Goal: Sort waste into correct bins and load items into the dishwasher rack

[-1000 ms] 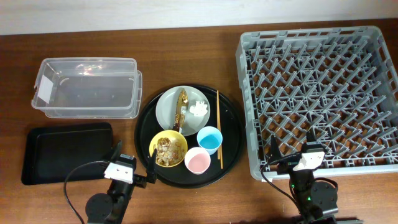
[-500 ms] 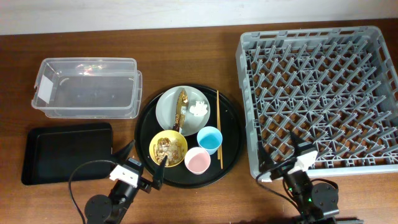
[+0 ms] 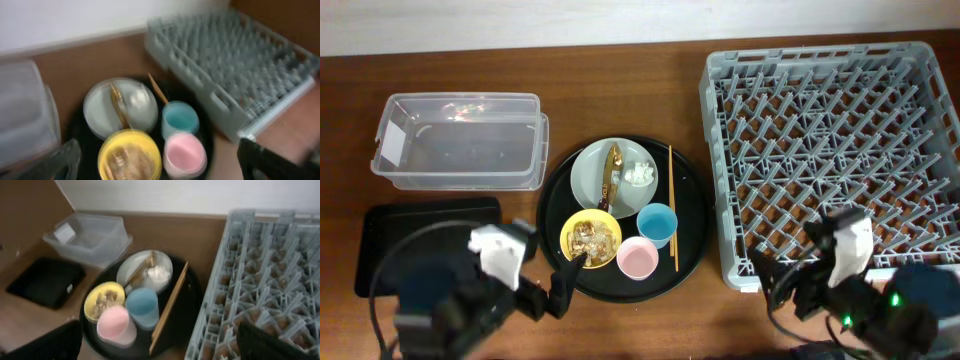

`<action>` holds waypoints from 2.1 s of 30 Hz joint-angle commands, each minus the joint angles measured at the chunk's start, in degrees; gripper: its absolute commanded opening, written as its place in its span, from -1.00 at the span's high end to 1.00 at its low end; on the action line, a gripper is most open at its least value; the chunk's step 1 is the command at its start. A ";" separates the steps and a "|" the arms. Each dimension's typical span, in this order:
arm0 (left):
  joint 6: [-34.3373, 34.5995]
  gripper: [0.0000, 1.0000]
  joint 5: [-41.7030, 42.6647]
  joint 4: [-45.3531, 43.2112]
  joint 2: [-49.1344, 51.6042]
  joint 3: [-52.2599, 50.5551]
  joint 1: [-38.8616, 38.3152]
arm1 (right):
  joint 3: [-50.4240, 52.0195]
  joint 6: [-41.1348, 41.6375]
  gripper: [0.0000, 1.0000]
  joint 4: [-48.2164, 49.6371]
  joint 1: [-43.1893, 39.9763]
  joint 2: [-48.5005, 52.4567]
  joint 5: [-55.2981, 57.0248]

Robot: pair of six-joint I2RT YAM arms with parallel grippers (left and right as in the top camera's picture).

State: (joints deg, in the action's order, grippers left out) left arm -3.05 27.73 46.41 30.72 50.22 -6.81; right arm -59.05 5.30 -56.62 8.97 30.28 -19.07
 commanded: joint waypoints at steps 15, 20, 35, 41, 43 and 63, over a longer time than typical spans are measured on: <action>19.85 -0.16 -23.89 9.53 43.82 8.00 -27.89 | -6.16 4.66 -0.98 -12.17 -0.35 21.33 -16.98; 23.10 0.42 -26.38 2.49 57.31 8.00 -31.34 | -6.14 4.61 -0.98 -15.39 -0.35 22.21 -17.20; 4.57 0.99 26.73 9.05 34.80 13.38 -10.78 | -6.10 2.23 -0.80 -6.60 14.80 22.21 -23.23; 0.37 0.99 55.49 4.63 34.14 13.38 -1.95 | -6.12 9.20 -0.81 15.15 22.62 22.21 -22.93; 0.35 0.99 57.90 4.57 34.14 13.38 -1.97 | -6.12 9.42 -0.81 15.72 22.62 22.36 -22.75; 0.39 0.87 55.58 0.74 34.14 13.38 -1.97 | -6.12 9.77 -0.29 21.29 22.49 24.98 -40.26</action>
State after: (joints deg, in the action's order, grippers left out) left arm -1.56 84.88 47.48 65.08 62.96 -8.88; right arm -64.71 15.03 -35.51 31.11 55.48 -56.53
